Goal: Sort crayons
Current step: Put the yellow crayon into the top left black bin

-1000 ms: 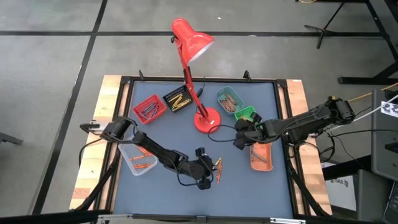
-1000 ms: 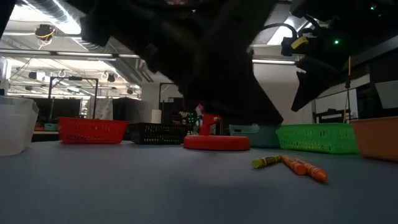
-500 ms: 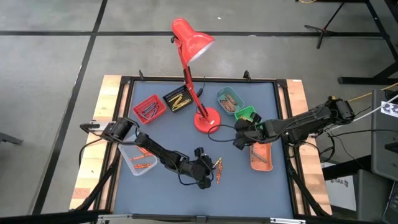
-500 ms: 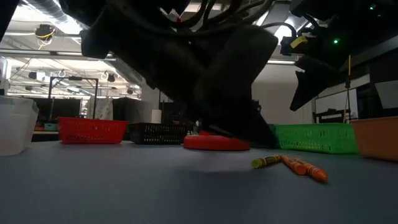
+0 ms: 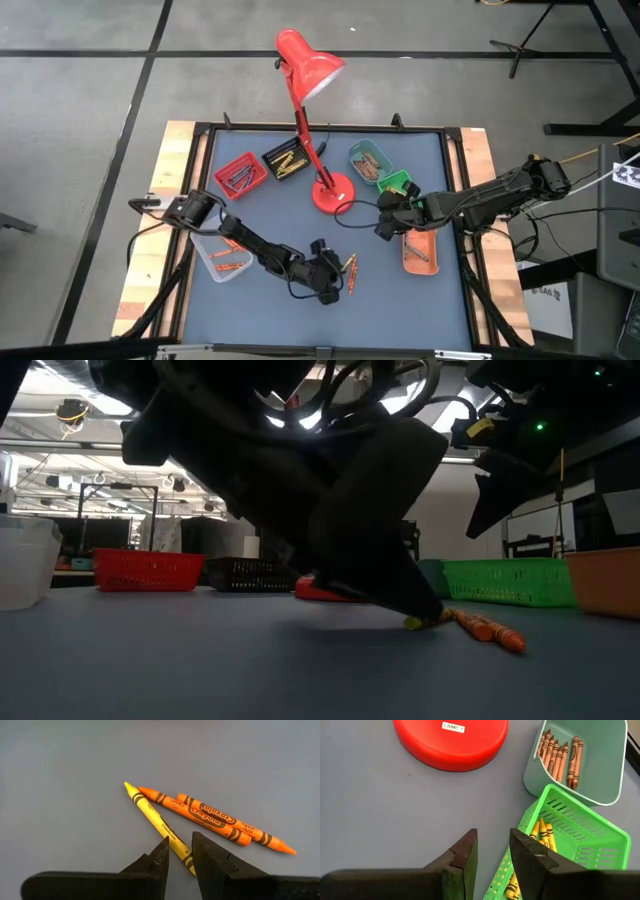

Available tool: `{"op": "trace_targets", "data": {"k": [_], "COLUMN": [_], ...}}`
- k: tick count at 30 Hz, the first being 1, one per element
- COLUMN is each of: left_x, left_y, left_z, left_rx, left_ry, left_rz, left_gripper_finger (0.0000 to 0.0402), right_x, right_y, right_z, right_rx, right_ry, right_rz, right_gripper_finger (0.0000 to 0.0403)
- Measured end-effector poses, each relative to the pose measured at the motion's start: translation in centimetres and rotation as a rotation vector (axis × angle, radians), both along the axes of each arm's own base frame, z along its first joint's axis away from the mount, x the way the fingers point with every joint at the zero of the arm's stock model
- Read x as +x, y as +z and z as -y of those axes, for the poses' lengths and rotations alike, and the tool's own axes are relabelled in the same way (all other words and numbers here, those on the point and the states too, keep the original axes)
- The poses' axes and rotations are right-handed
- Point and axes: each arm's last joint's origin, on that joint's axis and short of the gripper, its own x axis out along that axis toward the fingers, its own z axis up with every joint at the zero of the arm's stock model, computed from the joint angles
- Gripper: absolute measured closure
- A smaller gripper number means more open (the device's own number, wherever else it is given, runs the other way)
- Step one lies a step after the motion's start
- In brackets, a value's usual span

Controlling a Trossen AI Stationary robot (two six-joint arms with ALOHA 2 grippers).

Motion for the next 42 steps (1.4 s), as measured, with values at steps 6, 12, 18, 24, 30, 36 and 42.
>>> {"op": "trace_targets", "data": {"k": [6,12,18,24,30,36,42], "left_x": [-0.2,0.1,0.9,0.8,0.8,0.7,0.7], "left_y": [-0.1,0.2,0.8,0.4,0.4,0.3,0.2], "left_z": [-0.1,0.0,-0.4,-1.2,-1.6,-2.2,-2.3], "left_rx": [-0.045,-0.044,-0.003,-0.003,0.022,0.026,0.023], "left_ry": [0.043,0.043,0.028,0.067,0.072,0.094,0.09], "left_rz": [-0.017,-0.016,-0.009,-0.061,-0.078,-0.107,-0.12], "left_gripper_finger": [0.0333,0.0333,0.0333,0.0333,0.0333,0.0341,0.0389], "right_x": [0.0,0.0,0.0,0.0,0.0,0.0,0.0], "right_y": [0.0,0.0,0.0,0.0,0.0,0.0,0.0], "right_z": [0.0,0.0,0.0,0.0,0.0,0.0,0.0], "right_rx": [0.0,0.0,0.0,0.0,0.0,0.0,0.0], "right_ry": [0.0,0.0,0.0,0.0,0.0,0.0,0.0], "right_rz": [0.001,0.001,0.001,0.001,0.001,0.001,0.001], "right_gripper_finger": [0.0292,0.0292,0.0292,0.0292,0.0292,0.0292,0.0292]}}
